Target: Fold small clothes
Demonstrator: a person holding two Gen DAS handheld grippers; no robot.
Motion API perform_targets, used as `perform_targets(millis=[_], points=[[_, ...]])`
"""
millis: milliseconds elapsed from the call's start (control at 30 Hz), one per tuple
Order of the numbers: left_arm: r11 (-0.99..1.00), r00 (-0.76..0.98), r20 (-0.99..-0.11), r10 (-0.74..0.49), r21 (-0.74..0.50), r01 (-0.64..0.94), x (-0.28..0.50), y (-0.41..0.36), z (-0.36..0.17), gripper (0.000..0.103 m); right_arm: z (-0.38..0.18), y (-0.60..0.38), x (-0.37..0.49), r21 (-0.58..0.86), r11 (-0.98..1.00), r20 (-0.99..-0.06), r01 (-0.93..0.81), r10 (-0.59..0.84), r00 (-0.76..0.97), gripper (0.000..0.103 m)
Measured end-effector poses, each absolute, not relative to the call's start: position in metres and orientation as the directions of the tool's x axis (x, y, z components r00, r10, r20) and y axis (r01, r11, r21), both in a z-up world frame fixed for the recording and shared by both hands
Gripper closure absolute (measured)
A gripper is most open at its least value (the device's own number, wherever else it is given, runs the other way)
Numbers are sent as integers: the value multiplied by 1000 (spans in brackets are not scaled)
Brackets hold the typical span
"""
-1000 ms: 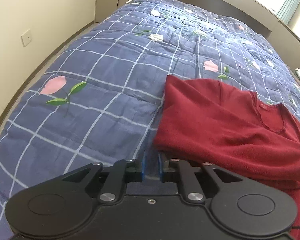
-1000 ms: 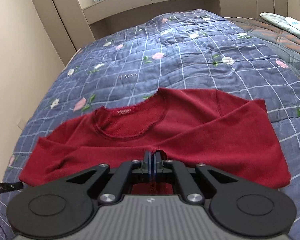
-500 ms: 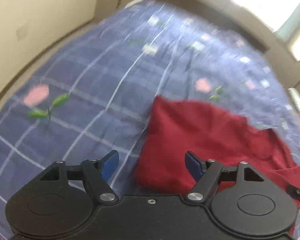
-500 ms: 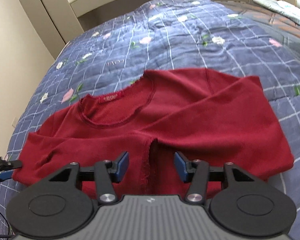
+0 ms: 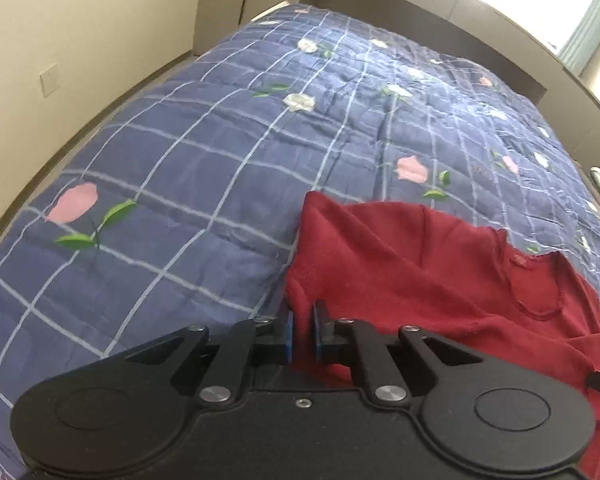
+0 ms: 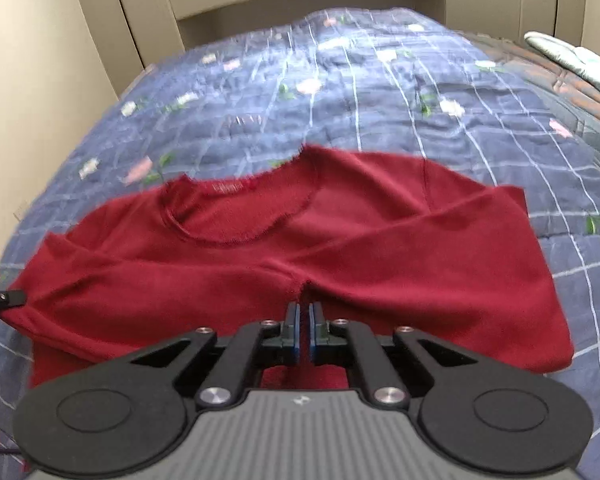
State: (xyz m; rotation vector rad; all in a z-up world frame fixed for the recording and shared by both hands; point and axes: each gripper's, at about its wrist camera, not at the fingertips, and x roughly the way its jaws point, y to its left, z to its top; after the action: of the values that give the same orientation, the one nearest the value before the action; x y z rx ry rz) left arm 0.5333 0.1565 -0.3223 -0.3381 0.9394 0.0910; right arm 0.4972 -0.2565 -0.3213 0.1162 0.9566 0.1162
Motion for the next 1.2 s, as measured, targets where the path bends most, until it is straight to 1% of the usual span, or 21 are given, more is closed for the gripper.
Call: perform_targets(millis=[100, 167, 200, 233, 267, 300, 400, 467, 500, 533, 633, 667, 700, 733, 767, 833, 867, 933, 967, 1100, 1200], points=[[946, 569, -819, -67, -233, -224, 533, 157, -330, 91, -332, -262, 495, 138, 990, -830, -24, 128, 543, 97], [953, 574, -817, -63, -220, -209, 531, 156, -329, 87, -334, -264, 488, 133, 991, -828, -16, 120, 548, 97], [955, 571, -819, -57, -211, -207, 530, 156, -328, 81, -333, -266, 484, 139, 990, -825, -15, 124, 551, 91], [958, 568, -822, -44, -196, -210, 529, 157, -327, 72, -332, -267, 481, 142, 990, -823, -17, 127, 553, 84], [959, 568, -822, -36, -189, -213, 528, 158, -326, 67, -330, -267, 478, 144, 989, -820, -22, 131, 557, 64], [959, 571, -820, -39, -192, -211, 527, 158, -326, 60, -328, -266, 474, 142, 989, -815, -29, 133, 565, 51], [955, 587, -808, -51, -211, -207, 518, 161, -324, 60, -324, -261, 467, 130, 990, -815, -62, 142, 562, 42], [955, 567, -822, -49, -205, -215, 514, 162, -329, 65, -326, -260, 464, 122, 991, -822, -59, 134, 554, 39], [951, 562, -825, -60, -219, -220, 512, 163, -332, 71, -328, -261, 463, 118, 991, -826, -55, 129, 549, 39], [945, 558, -827, -68, -232, -229, 510, 164, -334, 71, -329, -261, 461, 110, 993, -829, -52, 120, 546, 38], [937, 557, -828, -67, -244, -251, 505, 166, -334, 70, -327, -263, 455, 81, 995, -829, -52, 96, 551, 33], [937, 561, -826, -61, -240, -252, 503, 166, -333, 69, -324, -264, 452, 79, 996, -826, -52, 95, 556, 26], [939, 565, -823, -53, -234, -252, 501, 165, -330, 62, -322, -264, 449, 77, 996, -823, -49, 92, 560, 17], [941, 570, -820, -54, -232, -246, 499, 165, -327, 55, -319, -265, 445, 73, 996, -822, -49, 88, 563, 13], [943, 579, -814, -56, -233, -237, 495, 164, -323, 50, -317, -266, 441, 69, 996, -820, -50, 85, 566, 9], [946, 592, -804, -55, -231, -225, 486, 163, -317, 36, -310, -270, 429, 80, 995, -817, -55, 97, 568, 5], [948, 596, -800, -63, -235, -216, 481, 162, -314, 33, -307, -272, 424, 83, 995, -821, -52, 98, 562, 2], [947, 596, -799, -86, -251, -199, 470, 160, -310, 25, -301, -277, 413, 85, 995, -828, -44, 95, 553, 0], [947, 592, -800, -97, -257, -192, 465, 158, -309, 23, -298, -279, 407, 84, 996, -830, -44, 94, 549, 0], [949, 576, -810, -106, -255, -183, 438, 144, -300, 4, -294, -290, 378, 69, 995, -847, -69, 95, 524, 0], [957, 572, -812, -112, -243, -158, 415, 133, -295, 1, -295, -302, 352, 73, 995, -857, -75, 101, 505, 0]])
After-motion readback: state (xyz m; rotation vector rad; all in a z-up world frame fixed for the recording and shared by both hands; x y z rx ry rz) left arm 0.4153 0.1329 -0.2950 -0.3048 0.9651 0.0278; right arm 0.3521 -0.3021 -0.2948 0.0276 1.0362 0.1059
